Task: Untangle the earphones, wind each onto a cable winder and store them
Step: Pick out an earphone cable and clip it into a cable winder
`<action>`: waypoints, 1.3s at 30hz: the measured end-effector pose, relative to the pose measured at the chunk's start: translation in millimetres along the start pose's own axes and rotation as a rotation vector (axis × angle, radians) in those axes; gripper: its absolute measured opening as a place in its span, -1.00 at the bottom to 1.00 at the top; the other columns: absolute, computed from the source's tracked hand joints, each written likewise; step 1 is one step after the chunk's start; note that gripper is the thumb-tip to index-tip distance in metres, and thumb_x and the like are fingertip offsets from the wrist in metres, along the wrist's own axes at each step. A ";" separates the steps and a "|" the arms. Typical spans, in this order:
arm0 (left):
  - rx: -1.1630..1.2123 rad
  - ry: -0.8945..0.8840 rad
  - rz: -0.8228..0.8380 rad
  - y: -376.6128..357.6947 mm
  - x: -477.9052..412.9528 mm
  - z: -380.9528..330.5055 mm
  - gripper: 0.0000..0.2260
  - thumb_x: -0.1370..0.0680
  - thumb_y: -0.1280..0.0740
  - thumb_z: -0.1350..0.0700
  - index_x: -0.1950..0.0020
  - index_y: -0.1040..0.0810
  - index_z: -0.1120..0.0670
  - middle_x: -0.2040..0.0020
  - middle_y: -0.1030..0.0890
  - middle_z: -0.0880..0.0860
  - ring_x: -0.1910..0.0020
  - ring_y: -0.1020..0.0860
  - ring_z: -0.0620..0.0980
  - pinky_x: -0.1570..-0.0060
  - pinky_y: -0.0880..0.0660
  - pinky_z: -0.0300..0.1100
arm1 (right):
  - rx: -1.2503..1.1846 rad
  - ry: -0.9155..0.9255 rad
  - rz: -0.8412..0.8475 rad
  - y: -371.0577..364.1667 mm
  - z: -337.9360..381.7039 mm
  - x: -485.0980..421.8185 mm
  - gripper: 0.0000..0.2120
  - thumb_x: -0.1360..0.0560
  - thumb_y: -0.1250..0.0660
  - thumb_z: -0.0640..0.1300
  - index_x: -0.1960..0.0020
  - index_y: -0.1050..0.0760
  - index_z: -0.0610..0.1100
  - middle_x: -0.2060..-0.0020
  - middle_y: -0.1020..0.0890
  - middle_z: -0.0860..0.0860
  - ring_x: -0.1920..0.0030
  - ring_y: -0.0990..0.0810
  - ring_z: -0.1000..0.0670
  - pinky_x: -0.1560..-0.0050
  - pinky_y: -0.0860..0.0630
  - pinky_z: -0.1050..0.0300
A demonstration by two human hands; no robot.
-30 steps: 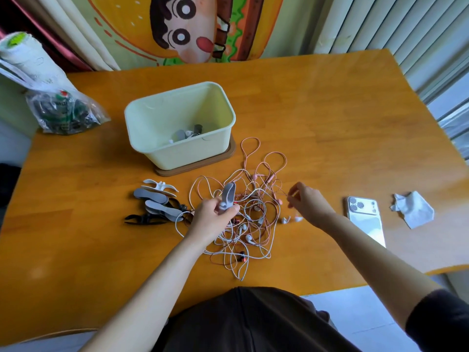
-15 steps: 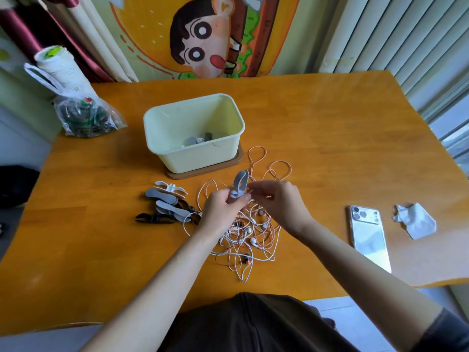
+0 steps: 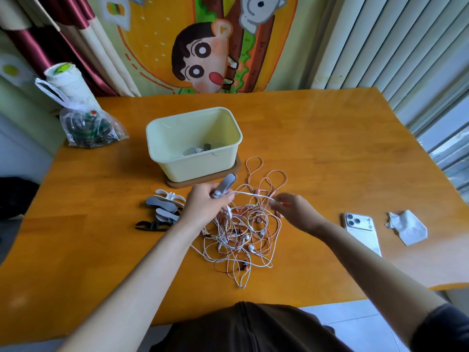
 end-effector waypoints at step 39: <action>-0.027 0.097 -0.191 28.7 -33.4 26.6 -0.91 -0.56 -0.34 0.18 0.14 -0.58 0.07 0.27 -0.61 -0.03 0.23 -0.57 -0.03 0.01 -0.51 -0.11 | -0.701 -0.435 -0.080 49.1 -87.0 25.6 -0.85 -0.56 -0.26 -0.19 0.12 -0.53 -0.23 0.34 -0.45 -0.07 0.34 -0.51 0.07 0.21 -0.56 0.33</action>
Point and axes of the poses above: each hand's wrist, its own x-axis away from the middle knuckle, its own y-axis out of the back of the hand, z = x × y, the point moved 2 cm from there along -x, towards the middle knuckle
